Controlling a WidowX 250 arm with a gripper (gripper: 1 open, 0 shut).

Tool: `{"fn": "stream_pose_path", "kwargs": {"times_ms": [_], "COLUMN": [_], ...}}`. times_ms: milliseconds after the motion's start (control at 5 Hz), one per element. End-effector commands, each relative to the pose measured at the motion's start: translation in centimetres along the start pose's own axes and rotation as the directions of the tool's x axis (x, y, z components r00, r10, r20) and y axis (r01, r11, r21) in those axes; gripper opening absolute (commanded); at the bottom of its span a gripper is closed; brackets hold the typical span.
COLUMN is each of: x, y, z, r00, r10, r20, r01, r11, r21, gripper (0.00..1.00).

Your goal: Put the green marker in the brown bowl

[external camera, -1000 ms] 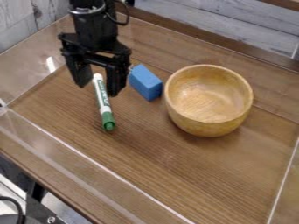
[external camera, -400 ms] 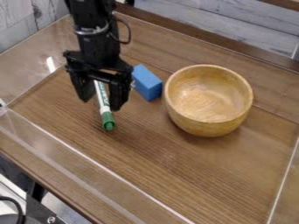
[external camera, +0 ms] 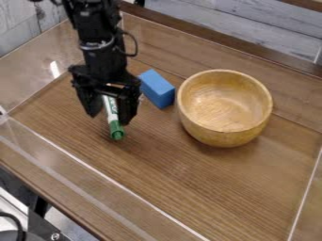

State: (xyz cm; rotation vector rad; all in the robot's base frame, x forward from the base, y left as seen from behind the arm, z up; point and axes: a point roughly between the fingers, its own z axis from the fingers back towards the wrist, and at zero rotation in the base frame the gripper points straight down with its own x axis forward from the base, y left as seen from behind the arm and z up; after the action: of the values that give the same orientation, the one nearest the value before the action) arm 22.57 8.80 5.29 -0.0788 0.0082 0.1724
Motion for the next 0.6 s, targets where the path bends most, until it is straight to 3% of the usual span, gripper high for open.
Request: {"fn": "stream_pose_path", "kwargs": {"times_ms": [0,400], "x": [0.69,0.90], "y": [0.54,0.81], "z": [0.26,-0.21], "r00": [0.999,0.999], "r10": [0.006,0.004], "r20": [0.040,0.041], "r01": [-0.006,-0.004], "r11": [1.000,1.000], "r21": [-0.001,-0.008], "gripper": [1.00,1.00]}}
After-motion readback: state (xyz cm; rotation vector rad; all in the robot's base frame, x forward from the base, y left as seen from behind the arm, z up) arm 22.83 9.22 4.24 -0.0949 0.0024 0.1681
